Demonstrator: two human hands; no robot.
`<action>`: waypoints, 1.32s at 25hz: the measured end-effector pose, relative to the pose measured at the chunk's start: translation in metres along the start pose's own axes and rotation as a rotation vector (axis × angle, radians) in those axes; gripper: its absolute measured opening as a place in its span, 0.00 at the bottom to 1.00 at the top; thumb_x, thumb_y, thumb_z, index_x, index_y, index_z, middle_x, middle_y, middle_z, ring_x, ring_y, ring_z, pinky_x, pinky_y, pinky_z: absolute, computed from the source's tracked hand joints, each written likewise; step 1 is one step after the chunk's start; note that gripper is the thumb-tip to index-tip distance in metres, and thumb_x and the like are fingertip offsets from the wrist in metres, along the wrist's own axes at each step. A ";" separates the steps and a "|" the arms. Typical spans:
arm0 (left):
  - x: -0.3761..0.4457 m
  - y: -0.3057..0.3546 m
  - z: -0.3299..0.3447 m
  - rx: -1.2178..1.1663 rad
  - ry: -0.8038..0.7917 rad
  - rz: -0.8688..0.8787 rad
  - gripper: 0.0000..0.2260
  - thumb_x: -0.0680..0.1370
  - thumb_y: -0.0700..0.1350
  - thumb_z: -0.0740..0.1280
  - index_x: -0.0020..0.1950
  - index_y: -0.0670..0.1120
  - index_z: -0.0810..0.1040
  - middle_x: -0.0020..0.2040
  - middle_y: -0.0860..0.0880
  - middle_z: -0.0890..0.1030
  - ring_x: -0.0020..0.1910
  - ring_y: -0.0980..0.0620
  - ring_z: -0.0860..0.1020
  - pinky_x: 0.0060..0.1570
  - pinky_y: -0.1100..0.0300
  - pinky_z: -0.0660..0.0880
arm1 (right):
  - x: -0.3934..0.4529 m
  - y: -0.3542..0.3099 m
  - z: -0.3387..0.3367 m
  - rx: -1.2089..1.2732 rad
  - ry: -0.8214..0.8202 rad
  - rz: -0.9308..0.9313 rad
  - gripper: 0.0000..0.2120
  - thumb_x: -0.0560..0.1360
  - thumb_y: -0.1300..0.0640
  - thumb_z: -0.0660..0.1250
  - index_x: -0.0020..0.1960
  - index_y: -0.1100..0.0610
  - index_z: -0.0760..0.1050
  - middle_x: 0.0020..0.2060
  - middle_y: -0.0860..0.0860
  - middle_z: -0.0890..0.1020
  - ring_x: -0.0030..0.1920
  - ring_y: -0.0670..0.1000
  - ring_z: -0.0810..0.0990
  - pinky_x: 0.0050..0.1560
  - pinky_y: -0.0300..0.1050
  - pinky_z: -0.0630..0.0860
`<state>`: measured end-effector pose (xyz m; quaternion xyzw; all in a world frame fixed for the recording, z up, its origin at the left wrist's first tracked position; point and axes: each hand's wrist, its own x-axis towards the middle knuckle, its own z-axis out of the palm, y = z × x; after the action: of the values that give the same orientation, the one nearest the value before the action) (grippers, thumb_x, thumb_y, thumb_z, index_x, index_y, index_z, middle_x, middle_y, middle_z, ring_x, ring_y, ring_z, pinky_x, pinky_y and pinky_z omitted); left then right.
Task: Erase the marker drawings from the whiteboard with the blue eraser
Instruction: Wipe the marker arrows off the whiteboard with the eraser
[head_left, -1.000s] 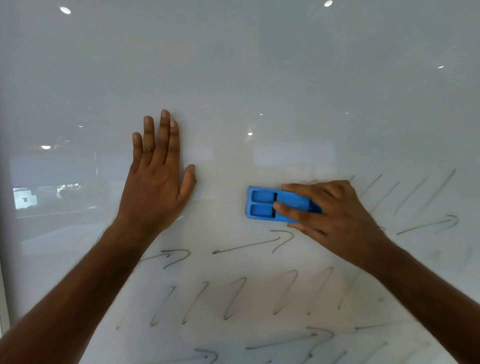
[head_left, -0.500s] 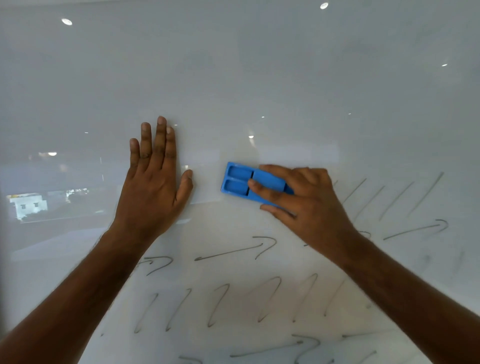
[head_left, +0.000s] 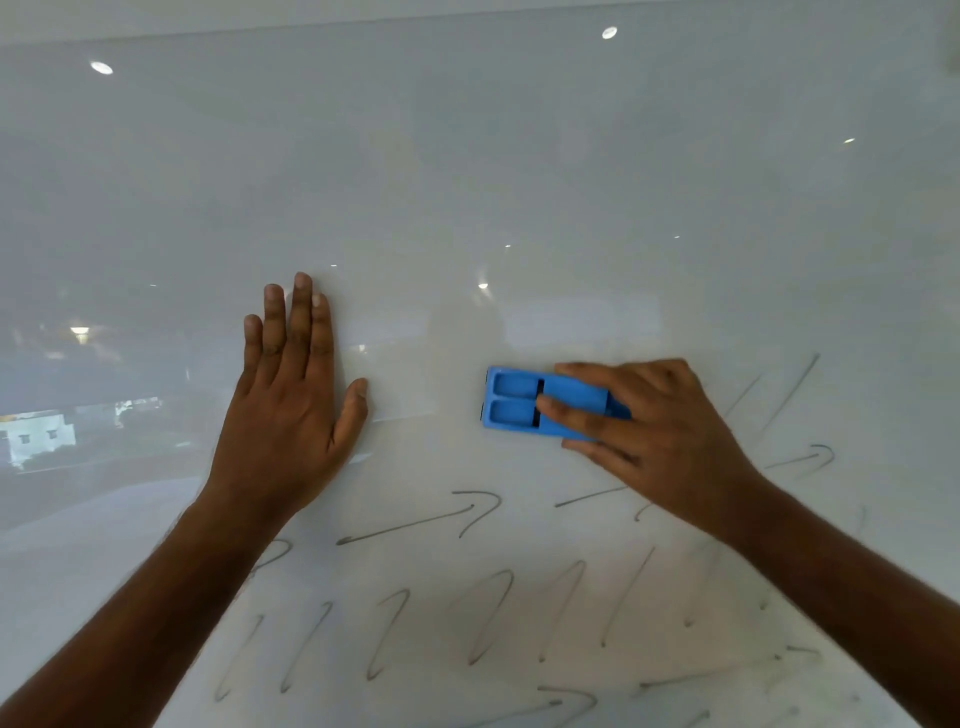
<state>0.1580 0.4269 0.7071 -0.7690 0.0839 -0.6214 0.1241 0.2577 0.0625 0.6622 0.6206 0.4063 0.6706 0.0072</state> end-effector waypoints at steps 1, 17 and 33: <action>0.001 0.003 0.001 0.003 0.003 0.006 0.36 0.87 0.56 0.52 0.88 0.37 0.45 0.89 0.39 0.44 0.89 0.40 0.41 0.87 0.45 0.41 | 0.007 0.009 -0.002 0.006 0.017 0.025 0.22 0.83 0.44 0.66 0.76 0.42 0.69 0.73 0.49 0.77 0.59 0.55 0.81 0.57 0.57 0.73; 0.009 0.030 0.006 0.035 -0.007 0.038 0.36 0.88 0.57 0.53 0.88 0.35 0.47 0.89 0.37 0.45 0.89 0.38 0.43 0.88 0.43 0.43 | -0.039 0.041 -0.013 0.054 -0.044 -0.044 0.21 0.85 0.44 0.63 0.77 0.42 0.68 0.74 0.49 0.75 0.59 0.55 0.78 0.60 0.56 0.71; 0.022 0.075 0.020 0.003 -0.025 -0.018 0.37 0.88 0.59 0.51 0.88 0.37 0.46 0.89 0.39 0.44 0.89 0.41 0.41 0.87 0.42 0.44 | -0.069 0.030 -0.015 0.070 -0.073 -0.087 0.23 0.81 0.48 0.70 0.75 0.42 0.71 0.73 0.49 0.76 0.62 0.55 0.79 0.60 0.56 0.72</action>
<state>0.1842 0.3506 0.7012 -0.7774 0.0744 -0.6129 0.1206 0.2762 -0.0009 0.6235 0.6262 0.4556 0.6321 0.0293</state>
